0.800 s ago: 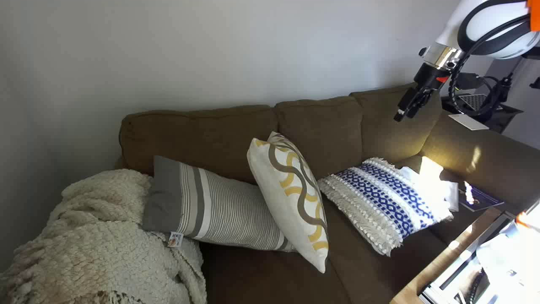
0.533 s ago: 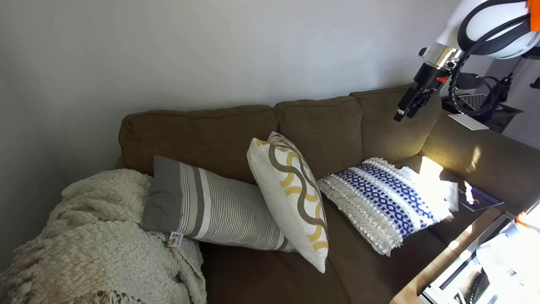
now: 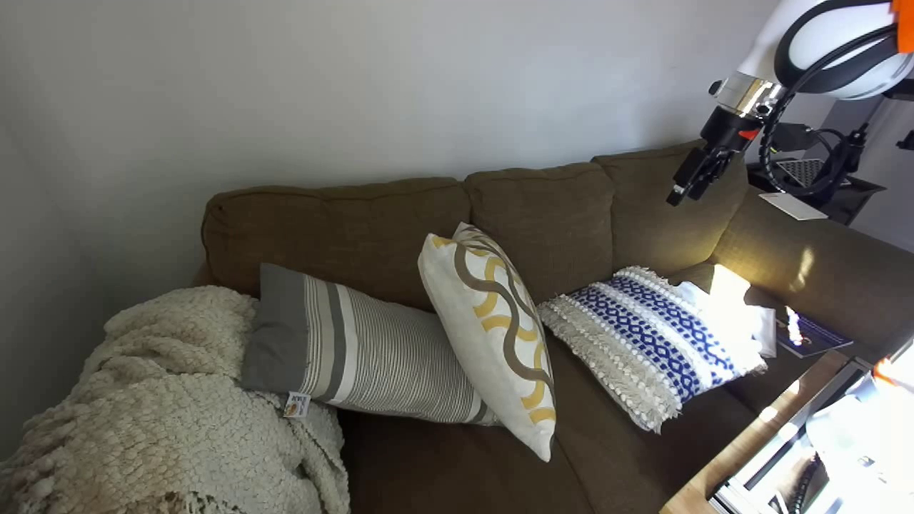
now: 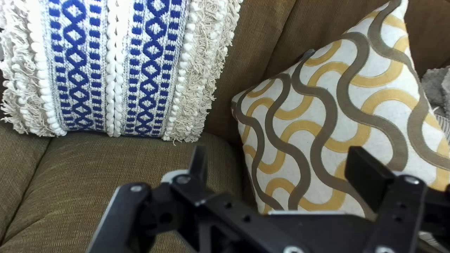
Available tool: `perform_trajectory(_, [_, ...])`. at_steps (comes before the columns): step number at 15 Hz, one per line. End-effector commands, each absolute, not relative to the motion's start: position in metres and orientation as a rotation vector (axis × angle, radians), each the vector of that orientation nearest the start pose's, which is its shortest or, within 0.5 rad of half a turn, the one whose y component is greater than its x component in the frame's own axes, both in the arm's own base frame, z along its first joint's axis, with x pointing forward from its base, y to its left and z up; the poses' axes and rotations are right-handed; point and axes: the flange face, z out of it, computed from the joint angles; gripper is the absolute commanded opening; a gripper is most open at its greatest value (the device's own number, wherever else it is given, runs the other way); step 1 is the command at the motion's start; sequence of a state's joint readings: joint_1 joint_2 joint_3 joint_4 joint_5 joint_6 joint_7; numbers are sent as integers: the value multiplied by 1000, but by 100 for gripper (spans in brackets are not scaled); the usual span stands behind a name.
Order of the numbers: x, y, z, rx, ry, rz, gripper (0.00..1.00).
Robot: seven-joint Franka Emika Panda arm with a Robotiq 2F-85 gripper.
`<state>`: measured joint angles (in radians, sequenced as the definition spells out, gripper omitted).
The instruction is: Put the pillow upright
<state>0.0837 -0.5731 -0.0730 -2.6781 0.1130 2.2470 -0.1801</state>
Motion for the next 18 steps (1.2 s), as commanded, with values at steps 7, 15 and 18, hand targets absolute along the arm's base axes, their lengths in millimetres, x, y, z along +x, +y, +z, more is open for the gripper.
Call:
perform_trajectory(7, [422,-51,410,-3000,-320,-141,100])
perform_trajectory(15, [483,-205,340,-2944,-322,203,100])
perform_trajectory(18, [492,-261,306,-2868,-278,345,100])
